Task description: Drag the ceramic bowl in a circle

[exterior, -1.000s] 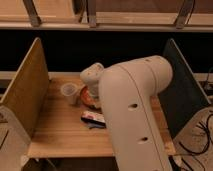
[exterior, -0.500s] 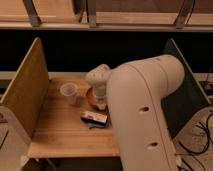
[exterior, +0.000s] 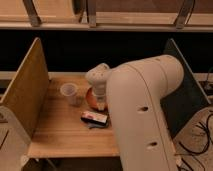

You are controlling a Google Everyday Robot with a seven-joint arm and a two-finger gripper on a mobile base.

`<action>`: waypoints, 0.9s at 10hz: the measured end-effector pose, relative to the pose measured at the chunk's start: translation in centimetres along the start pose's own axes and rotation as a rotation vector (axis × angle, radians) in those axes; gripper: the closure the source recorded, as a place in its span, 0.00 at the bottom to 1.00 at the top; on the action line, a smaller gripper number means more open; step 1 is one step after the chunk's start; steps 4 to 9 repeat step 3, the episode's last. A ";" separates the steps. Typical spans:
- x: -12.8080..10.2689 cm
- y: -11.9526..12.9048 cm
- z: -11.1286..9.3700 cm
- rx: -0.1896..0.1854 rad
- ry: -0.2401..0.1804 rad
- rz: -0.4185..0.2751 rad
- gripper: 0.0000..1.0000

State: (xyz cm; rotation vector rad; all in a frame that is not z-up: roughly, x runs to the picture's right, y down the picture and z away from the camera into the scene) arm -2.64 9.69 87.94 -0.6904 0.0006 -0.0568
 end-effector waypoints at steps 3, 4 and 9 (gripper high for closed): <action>-0.9 -1.7 -2.8 0.077 0.004 -0.019 0.37; -0.9 -1.7 -2.8 0.077 0.004 -0.019 0.37; -0.9 -1.7 -2.8 0.077 0.004 -0.019 0.37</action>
